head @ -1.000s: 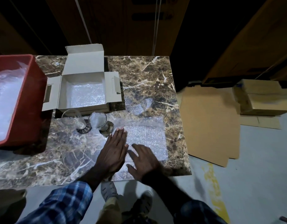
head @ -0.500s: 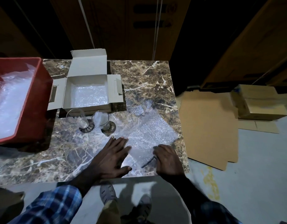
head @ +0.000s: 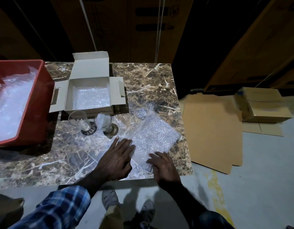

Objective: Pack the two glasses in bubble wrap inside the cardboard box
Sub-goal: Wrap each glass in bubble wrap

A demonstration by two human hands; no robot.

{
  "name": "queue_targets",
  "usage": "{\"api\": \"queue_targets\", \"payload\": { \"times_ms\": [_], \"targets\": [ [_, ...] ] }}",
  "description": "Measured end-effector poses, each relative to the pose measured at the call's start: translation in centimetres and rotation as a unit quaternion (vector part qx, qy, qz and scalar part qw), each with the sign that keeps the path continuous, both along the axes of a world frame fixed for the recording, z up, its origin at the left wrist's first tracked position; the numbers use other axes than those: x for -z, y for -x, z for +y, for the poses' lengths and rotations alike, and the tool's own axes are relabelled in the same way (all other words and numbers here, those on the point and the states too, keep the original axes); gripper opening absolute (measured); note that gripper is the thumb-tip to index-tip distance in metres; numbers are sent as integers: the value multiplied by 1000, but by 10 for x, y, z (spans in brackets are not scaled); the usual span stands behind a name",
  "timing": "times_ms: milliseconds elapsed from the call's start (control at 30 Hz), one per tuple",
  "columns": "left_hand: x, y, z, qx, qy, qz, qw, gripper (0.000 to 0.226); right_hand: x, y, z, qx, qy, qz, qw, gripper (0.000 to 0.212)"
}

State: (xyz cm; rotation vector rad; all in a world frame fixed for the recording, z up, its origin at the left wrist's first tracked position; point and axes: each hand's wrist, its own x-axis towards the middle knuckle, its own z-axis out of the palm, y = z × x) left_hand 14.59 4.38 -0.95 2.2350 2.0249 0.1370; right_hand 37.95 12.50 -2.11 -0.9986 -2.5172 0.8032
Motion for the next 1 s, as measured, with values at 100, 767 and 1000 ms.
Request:
{"api": "queue_targets", "payload": {
  "times_ms": [100, 767, 1000],
  "targets": [
    [1, 4, 2, 3, -7, 16, 1000, 66, -13, 4, 8, 13, 115, 68, 991, 37],
    [-38, 4, -32, -146, 42, -437, 887, 7, -17, -7, 20, 82, 208, 24, 974, 25],
    [-20, 6, -4, -368, 28, -482, 795, 29, -23, 18, 42, 134, 245, 13, 960, 38]
  ]
}}
